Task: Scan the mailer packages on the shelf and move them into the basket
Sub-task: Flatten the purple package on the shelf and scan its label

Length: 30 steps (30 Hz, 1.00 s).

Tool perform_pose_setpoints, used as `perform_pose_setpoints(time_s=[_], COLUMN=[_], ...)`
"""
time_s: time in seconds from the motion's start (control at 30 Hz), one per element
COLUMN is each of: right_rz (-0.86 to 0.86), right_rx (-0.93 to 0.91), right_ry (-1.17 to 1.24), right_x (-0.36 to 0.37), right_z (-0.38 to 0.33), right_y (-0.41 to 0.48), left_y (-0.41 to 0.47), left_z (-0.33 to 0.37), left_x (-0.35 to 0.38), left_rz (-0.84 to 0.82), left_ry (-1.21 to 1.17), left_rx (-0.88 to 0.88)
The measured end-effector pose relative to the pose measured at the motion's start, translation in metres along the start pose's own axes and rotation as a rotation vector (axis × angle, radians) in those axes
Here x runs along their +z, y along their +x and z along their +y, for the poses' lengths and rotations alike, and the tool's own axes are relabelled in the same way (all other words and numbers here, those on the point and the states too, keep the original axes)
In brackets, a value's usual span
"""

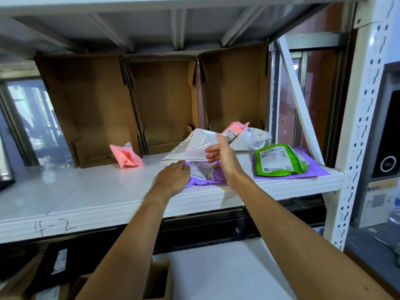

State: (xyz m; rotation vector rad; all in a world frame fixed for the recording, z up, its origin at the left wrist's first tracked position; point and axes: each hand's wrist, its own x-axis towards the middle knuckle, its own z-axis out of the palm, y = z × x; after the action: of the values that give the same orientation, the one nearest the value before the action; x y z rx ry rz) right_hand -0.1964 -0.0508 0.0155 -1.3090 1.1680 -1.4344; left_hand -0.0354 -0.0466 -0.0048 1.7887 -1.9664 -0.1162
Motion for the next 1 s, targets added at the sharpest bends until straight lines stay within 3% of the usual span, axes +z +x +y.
perform_pose_setpoints(time_s=[0.33, 0.7, 1.0], right_rz=[-0.333, -0.478, -0.516], right_rx=[-0.132, -0.247, -0.242], right_ry=[-0.842, -1.328, -1.398], right_x=[0.017, 0.022, 0.023], right_z=[0.005, 0.013, 0.014], right_y=[-0.015, -0.003, 0.002], left_y=[0.004, -0.001, 0.003], left_z=[-0.003, 0.001, 0.001], left_x=[0.003, -0.002, -0.001], left_rz=[-0.054, -0.120, -0.118], left_ry=[-0.015, -0.045, 0.001], left_rx=[0.046, 0.057, 0.038])
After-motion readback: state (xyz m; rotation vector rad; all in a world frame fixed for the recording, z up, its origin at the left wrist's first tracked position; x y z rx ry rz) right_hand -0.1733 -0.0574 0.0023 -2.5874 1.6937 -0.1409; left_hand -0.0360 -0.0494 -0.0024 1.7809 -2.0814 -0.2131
